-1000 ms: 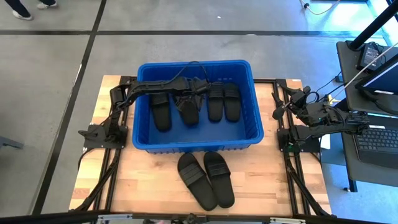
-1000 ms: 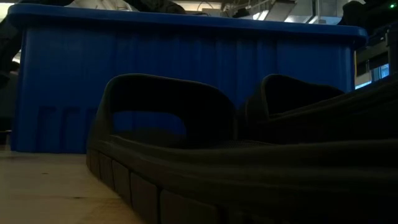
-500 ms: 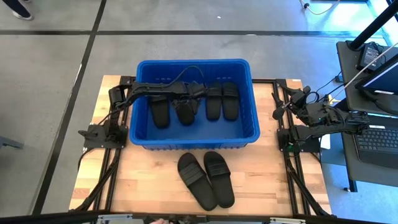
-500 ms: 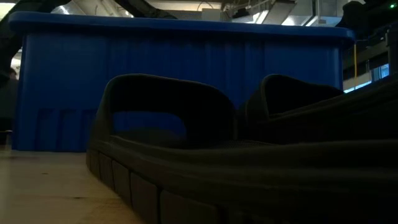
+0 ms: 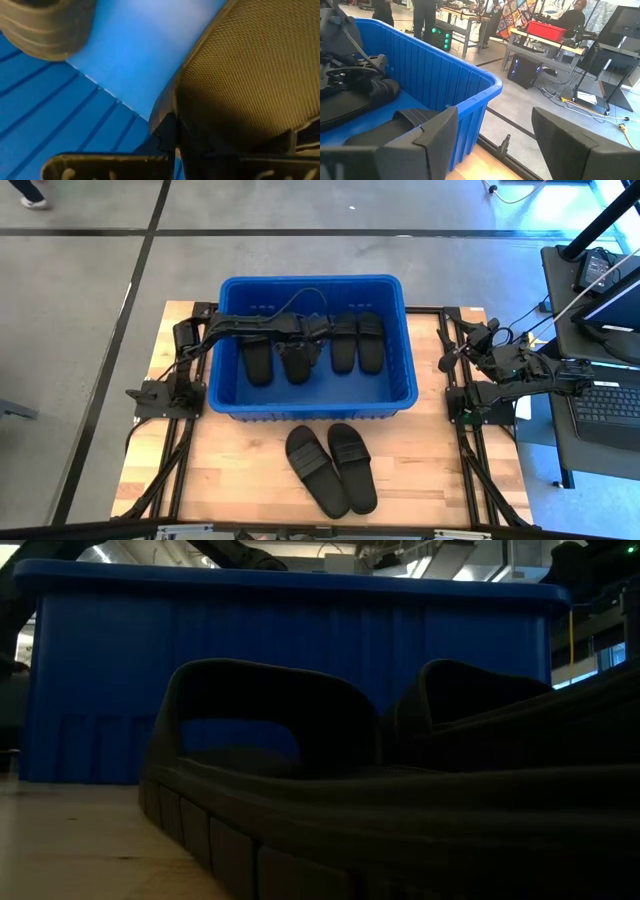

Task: Pick and place slides into bin
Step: Put the black slide into the blue organizer bin

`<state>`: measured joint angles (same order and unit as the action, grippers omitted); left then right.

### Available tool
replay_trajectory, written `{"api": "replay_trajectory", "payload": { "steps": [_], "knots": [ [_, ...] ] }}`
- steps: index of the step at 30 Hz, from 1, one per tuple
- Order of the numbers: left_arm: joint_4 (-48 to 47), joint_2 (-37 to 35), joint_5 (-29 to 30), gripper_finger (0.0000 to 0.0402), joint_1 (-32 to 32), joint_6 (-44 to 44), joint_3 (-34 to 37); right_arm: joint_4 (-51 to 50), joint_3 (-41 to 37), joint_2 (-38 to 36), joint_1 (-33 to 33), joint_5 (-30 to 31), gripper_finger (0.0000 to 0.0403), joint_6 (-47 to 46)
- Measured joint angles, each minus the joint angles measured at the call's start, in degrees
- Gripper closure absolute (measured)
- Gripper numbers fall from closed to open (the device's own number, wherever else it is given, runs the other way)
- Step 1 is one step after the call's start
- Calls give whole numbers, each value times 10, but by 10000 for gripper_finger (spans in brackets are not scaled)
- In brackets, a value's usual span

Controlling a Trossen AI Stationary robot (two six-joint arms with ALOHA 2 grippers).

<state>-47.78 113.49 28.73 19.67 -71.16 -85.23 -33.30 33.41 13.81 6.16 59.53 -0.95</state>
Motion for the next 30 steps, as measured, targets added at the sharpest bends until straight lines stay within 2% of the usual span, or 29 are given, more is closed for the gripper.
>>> {"api": "replay_trajectory", "payload": {
  "steps": [25,30],
  "knots": [
    [-22,-1,-2,401,27,-62,-1,0,0,0,0,0,147,0],
    [-22,-1,4,401,28,-96,-1,0,0,0,0,0,147,0]
  ]
}}
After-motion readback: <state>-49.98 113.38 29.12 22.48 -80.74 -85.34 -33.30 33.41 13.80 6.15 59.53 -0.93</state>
